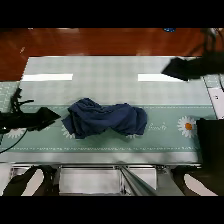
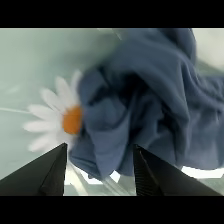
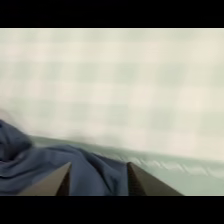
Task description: Fold the shirts.
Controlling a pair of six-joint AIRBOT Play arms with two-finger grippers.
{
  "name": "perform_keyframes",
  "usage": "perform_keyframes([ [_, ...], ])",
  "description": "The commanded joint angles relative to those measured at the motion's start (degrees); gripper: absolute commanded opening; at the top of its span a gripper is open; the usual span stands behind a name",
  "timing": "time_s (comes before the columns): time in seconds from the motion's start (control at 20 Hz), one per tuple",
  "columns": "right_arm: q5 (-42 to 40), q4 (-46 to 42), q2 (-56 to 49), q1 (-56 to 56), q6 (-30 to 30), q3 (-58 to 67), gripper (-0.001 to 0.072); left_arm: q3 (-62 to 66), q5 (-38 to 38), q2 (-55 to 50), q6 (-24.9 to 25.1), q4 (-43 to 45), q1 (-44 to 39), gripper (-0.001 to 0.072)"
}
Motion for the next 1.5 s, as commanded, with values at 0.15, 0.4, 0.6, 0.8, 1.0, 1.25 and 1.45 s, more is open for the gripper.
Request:
perform_keyframes([
  [0.15, -3.89, 21.92, 21.79, -19.58, -11.61, -38.97, 0.0406, -11.69, -2.08, -5.2, 15.72, -10.19, 2.23, 0.0502],
  [0.4, -2.14, 22.16, 24.44, -20.31, -12.63, -48.94, 0.0406, -14.03, 1.73, -7.43, 25.14, -21.92, 2.21, 0.05],
  [0.6, -1.53, 22.56, 24.44, -20.28, -12.68, -50.01, 0.0406, -14.14, 6.03, -10.14, 25.86, -23.43, -2.45, 0.0338],
  [0.8, -1.33, 20.06, 24.06, -17.25, -12.04, -50.01, 0.0406, -13.86, 6.95, -12.7, 28.2, -23.74, -8.13, 0.0029],
  [1.0, -4.63, 15.5, 19.45, -8.04, -7.72, -50.01, 0.0406, -13.79, 6.8, -12.68, 28.17, -23.65, -5.79, 0.0028],
  [1.25, -11.06, 19.43, 9.55, 0.09, -7.82, -49.68, 0.0406, -13.14, 2.73, -12.59, 28.2, -23.67, -0.33, 0.0028],
  [1.45, -15.02, 22.49, 3.39, 2.51, -9.55, -48.28, 0.0406, -13.14, 1.29, -12.59, 28.63, -23.65, 1.33, 0.0029],
])
